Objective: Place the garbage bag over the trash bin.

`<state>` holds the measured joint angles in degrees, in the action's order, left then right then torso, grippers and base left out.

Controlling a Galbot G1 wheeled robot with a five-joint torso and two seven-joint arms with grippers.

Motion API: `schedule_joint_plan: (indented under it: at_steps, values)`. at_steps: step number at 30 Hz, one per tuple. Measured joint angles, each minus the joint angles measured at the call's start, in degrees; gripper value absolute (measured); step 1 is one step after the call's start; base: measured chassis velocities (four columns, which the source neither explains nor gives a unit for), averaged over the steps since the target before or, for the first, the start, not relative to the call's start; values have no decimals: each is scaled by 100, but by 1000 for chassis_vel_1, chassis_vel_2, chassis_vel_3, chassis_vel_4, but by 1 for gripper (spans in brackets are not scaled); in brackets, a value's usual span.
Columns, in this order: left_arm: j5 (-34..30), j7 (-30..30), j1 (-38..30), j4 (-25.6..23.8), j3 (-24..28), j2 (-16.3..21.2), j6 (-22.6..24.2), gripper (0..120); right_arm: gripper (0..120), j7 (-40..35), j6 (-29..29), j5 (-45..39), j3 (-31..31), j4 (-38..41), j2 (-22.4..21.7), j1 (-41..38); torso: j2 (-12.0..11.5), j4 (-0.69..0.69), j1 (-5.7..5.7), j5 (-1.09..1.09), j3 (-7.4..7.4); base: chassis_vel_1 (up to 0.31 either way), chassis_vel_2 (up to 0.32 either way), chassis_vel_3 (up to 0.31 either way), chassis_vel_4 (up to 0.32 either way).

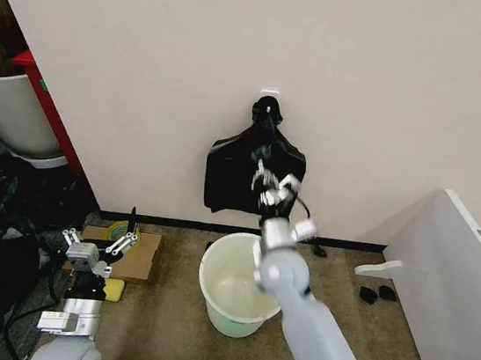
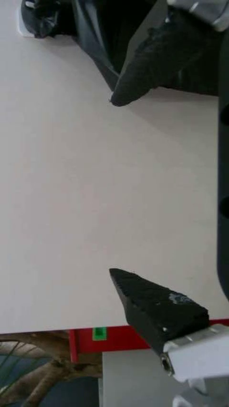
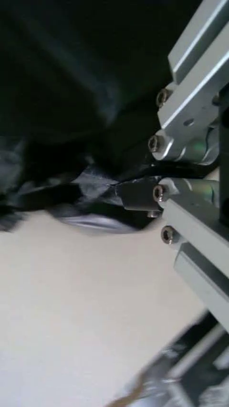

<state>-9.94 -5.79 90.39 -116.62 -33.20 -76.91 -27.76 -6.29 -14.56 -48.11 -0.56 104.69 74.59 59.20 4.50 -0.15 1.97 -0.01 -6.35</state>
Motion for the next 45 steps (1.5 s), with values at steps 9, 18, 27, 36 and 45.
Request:
schedule_joint_plan:
  at_steps: [9,18,27,36,45]
  values:
    - [-1,-5,-17,-8,156,14,-77,100,0,108,-276,1617,-19,177,-544,1419,0,1,0,-1,0,0,0,0,0]
    - [-33,-18,9,-34,191,59,-133,100,0,956,-995,2968,268,-381,-794,1975,0,1,0,-2,0,0,0,0,0]
    - [-56,-22,71,-60,150,95,-166,100,0,2639,-1936,3628,746,-1037,-715,2035,-1,1,0,-2,0,0,0,0,0]
    - [-48,-20,105,-65,161,89,-166,100,0,2766,-2236,2703,792,-749,-593,1867,-2,1,0,-2,-1,0,0,0,0]
    - [-38,-19,98,-2,161,94,-166,100,26,4160,-2658,1643,1088,-388,-641,1955,-2,1,0,-2,-1,0,0,0,0]
